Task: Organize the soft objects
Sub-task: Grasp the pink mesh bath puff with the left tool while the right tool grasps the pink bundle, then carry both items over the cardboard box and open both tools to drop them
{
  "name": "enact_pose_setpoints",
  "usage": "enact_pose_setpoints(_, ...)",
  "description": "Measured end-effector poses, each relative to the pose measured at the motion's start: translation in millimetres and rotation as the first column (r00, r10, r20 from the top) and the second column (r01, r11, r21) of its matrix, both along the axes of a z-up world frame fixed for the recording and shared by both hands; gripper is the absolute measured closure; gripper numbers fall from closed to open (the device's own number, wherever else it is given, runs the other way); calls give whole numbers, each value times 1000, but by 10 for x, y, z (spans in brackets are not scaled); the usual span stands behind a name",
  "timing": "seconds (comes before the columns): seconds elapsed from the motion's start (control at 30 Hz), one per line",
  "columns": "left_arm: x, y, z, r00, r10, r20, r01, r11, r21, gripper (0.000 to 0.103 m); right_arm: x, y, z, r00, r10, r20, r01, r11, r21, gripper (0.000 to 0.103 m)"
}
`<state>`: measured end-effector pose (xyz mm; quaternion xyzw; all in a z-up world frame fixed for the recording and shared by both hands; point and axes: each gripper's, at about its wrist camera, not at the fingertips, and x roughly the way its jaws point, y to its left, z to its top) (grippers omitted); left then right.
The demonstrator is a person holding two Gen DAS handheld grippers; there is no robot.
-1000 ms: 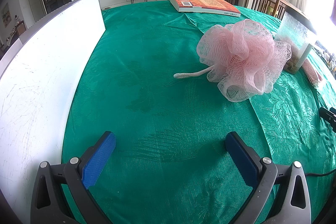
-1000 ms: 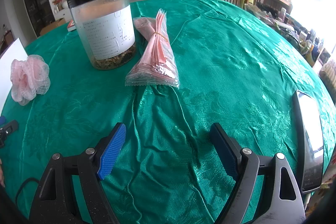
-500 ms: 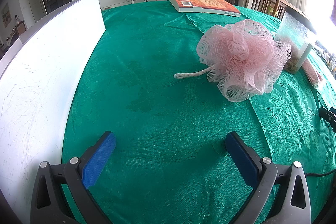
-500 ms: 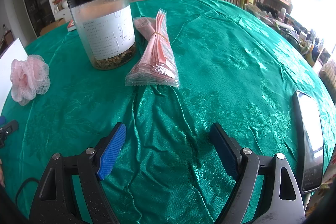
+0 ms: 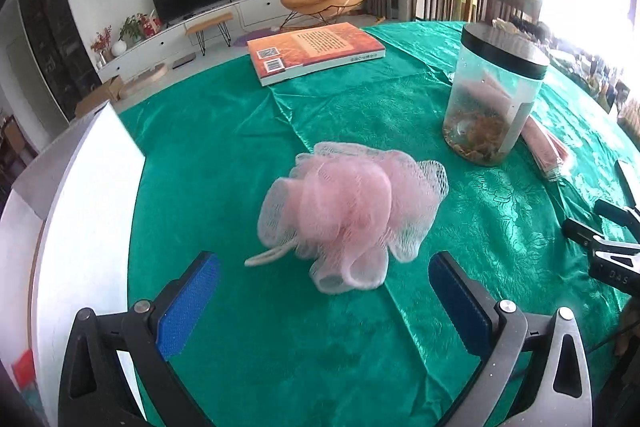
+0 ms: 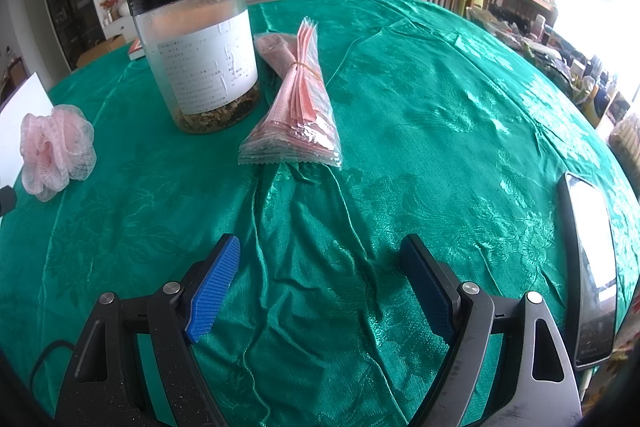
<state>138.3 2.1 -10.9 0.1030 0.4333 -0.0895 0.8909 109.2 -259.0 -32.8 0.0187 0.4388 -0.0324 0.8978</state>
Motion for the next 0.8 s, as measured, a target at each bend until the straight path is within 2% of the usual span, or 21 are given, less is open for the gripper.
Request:
enact_pose_setpoints(0.07,206,-130,-115,999,-5,-43,6,1000,26,0,-10,-10,8,1000,5,8,-6,1000,15,19)
enact_pose_setpoints(0.1,290,-175,-163,998,-2,-59,5,999,34,0,-39,-47,36,1000,7,29,-9,999,52,20)
enact_pose_setpoints(0.2,453,-234,-231,998,7,-55,-6,1000,25,0,-55,-284,265,989,-32,143,-1,974,228,19)
enact_pose_setpoints(0.27,548,-226,-255,997,18,-70,-18,1000,-4,0,114,-368,421,983,-60,172,19,973,229,18)
enact_pose_setpoints(0.33,610,-209,-268,996,29,-83,-33,999,-43,3,451,-357,448,994,-7,113,-16,979,204,18)
enact_pose_setpoints(0.43,692,-182,-274,994,33,-104,-42,995,-87,17,950,-204,322,995,102,-3,-100,985,140,22)
enact_pose_setpoints(0.47,717,-175,-280,994,30,-108,-41,994,-101,25,1066,-146,268,991,130,-25,-127,985,119,24)
enact_pose_setpoints(0.5,740,-172,-291,993,25,-113,-37,993,-113,39,1146,-98,217,989,143,-38,-139,986,92,44)
enact_pose_setpoints(0.53,757,-171,-305,993,20,-120,-34,992,-118,46,1215,-79,164,986,155,-60,-150,985,83,65)
enact_pose_setpoints(0.57,769,-167,-310,992,19,-121,-33,993,-116,57,1271,-75,114,983,161,-88,-152,983,98,72)
enact_pose_setpoints(0.67,741,-102,-222,994,22,-110,-42,982,-182,65,1249,-172,188,989,135,-55,-126,982,137,74)
enact_pose_setpoints(0.8,622,4,34,995,32,-92,-58,954,-294,66,1060,-400,443,998,67,18,-69,980,185,74)
